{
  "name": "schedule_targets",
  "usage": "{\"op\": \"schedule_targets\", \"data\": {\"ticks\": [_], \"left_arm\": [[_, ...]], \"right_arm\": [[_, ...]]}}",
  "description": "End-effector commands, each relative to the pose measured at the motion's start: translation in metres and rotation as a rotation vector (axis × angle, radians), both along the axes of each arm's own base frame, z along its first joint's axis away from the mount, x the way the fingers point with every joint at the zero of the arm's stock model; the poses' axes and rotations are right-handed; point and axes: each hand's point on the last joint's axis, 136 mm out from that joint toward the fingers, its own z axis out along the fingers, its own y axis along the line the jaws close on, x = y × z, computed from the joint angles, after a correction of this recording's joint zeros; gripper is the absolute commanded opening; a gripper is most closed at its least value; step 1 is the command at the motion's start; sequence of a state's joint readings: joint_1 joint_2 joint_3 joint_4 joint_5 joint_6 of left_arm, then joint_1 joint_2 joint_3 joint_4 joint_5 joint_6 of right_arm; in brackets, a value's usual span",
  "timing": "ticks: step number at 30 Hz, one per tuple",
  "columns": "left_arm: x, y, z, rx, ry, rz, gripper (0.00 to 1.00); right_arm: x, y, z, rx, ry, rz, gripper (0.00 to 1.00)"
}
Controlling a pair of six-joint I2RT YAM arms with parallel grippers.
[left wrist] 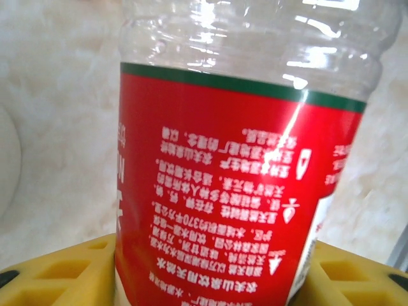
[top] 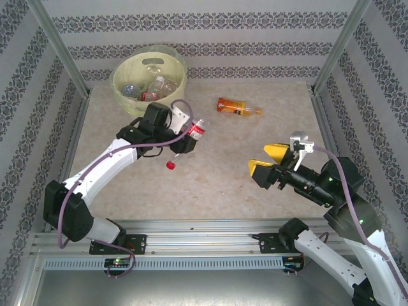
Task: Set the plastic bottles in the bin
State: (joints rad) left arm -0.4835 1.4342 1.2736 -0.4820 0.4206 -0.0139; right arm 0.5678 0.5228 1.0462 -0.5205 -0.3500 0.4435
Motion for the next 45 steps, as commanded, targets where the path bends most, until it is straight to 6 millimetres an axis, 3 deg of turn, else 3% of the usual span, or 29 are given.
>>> {"op": "schedule_targets", "data": {"ticks": [1, 8, 13, 21, 27, 31, 36, 45], "left_arm": [[0.006, -0.013, 0.058, -0.145, -0.061, 0.03, 0.57], [0.03, -0.011, 0.128, -0.216, -0.166, 0.119, 0.57], [0.053, 0.001, 0.166, -0.217, -0.245, 0.21, 0.55], [0.097, 0.051, 0.212, -0.267, -0.304, 0.442, 0.55], [0.122, 0.105, 0.24, -0.322, -0.365, 0.616, 0.55], [0.139, 0.138, 0.242, -0.33, -0.35, 0.708, 0.56], [0.162, 0.16, 0.221, -0.301, -0.299, 0.777, 0.57], [0.194, 0.171, 0.167, -0.259, -0.186, 0.829, 0.62]], "right_arm": [[-0.008, 0.002, 0.026, 0.051, -0.059, 0.035, 0.98], [-0.008, 0.003, 0.029, 0.05, -0.062, 0.036, 0.98], [-0.007, 0.002, 0.028, 0.05, -0.06, 0.031, 0.98], [-0.006, 0.0, 0.028, 0.036, -0.059, 0.016, 0.98], [-0.003, 0.002, 0.027, 0.029, -0.053, 0.017, 0.98], [-0.001, 0.003, 0.025, 0.023, -0.05, 0.014, 0.98], [0.0, 0.004, 0.025, 0.024, -0.047, 0.017, 0.98], [0.002, 0.004, 0.022, 0.015, -0.036, 0.009, 0.98]]}}
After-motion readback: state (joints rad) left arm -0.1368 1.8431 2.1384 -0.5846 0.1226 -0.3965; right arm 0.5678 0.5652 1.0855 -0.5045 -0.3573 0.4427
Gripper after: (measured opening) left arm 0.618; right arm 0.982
